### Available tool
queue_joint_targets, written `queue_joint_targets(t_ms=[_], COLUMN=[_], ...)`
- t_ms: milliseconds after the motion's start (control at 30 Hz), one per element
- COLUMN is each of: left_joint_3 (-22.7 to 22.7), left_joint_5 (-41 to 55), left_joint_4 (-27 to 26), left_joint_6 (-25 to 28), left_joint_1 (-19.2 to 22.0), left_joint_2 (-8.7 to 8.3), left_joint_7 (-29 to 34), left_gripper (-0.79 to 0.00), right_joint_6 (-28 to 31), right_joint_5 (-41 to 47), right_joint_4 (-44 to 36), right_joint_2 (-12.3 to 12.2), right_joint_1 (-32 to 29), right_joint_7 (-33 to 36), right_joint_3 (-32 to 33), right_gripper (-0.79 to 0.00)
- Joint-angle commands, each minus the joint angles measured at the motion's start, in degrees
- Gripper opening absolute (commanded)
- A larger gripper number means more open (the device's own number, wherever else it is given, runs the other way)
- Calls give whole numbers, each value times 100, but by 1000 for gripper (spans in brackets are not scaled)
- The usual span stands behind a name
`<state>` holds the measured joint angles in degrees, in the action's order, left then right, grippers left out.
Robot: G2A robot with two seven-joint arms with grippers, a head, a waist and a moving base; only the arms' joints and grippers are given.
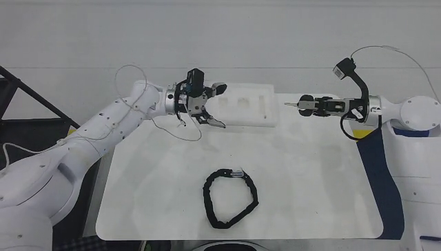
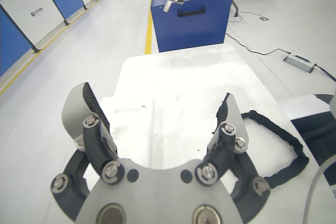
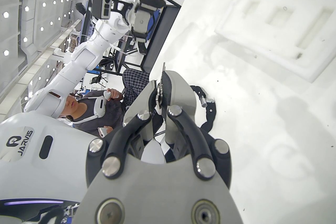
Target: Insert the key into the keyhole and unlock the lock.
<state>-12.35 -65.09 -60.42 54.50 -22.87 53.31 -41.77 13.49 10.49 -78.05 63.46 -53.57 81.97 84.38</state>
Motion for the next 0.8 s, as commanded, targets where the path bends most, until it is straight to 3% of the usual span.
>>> queue_joint_targets(t_ms=[0,333,567,767], left_joint_3=[-37,-148,-205,-190], left_joint_5=[-142,-735,-985,-1102], left_joint_4=[-221,-777,-844,-754], left_joint_6=[16,-116,-579,-564], left_joint_1=[-237,-1095,-1403,-1590], left_joint_2=[-90,-336,-267,-129], left_joint_7=[-87,147,938,1289], left_gripper=[0,0,0,0], right_joint_6=[0,0,0,0], right_joint_5=[0,0,0,0], right_joint_4=[0,0,0,0], right_joint_2=[0,0,0,0], right_joint_1=[0,0,0,0], right_joint_7=[0,0,0,0], right_joint_3=[0,0,0,0], right_gripper=[-785,-785,-785,-785])
